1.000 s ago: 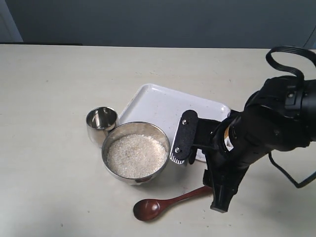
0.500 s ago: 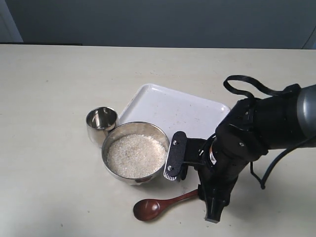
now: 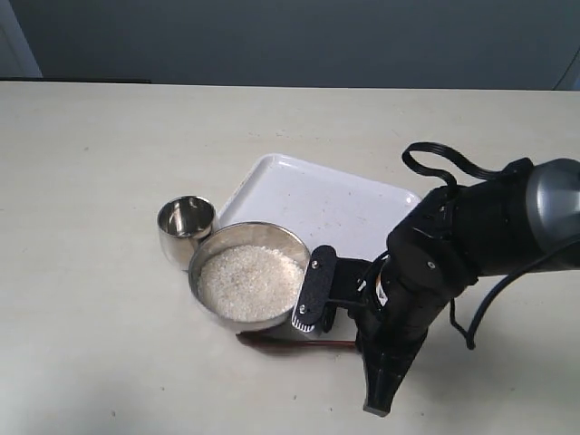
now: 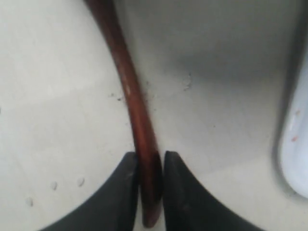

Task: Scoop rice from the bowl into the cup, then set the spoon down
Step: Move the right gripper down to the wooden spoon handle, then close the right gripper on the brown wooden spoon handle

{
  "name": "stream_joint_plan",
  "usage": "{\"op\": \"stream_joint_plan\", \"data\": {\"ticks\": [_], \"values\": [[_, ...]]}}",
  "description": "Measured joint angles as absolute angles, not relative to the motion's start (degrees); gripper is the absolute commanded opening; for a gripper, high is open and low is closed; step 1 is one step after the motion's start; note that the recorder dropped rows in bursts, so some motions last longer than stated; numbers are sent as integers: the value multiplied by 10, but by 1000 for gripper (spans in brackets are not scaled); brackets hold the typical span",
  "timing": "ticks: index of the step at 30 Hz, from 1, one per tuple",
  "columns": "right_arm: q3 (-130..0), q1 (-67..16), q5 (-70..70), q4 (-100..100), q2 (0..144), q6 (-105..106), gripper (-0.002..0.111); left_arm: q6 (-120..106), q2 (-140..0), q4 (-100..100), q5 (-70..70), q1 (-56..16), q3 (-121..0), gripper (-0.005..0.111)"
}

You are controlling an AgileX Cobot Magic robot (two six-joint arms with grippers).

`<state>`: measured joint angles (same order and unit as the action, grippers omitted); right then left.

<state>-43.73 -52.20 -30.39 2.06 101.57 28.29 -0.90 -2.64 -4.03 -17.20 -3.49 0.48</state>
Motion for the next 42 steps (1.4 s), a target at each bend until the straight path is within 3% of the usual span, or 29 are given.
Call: {"op": "stream_joint_plan", "data": {"ticks": [21,36,42], "values": [[-440,-522,-338,8,1012,286,-1,-9,-26,-40,-172,-35,5,1],[-451,-522,-484,-65,891,318,-1,-9,-26,-40,-172,-35,5,1],[-525,-522,-535,41,860,249,-1,-9,-26,-40,-172,-35,5,1]]}}
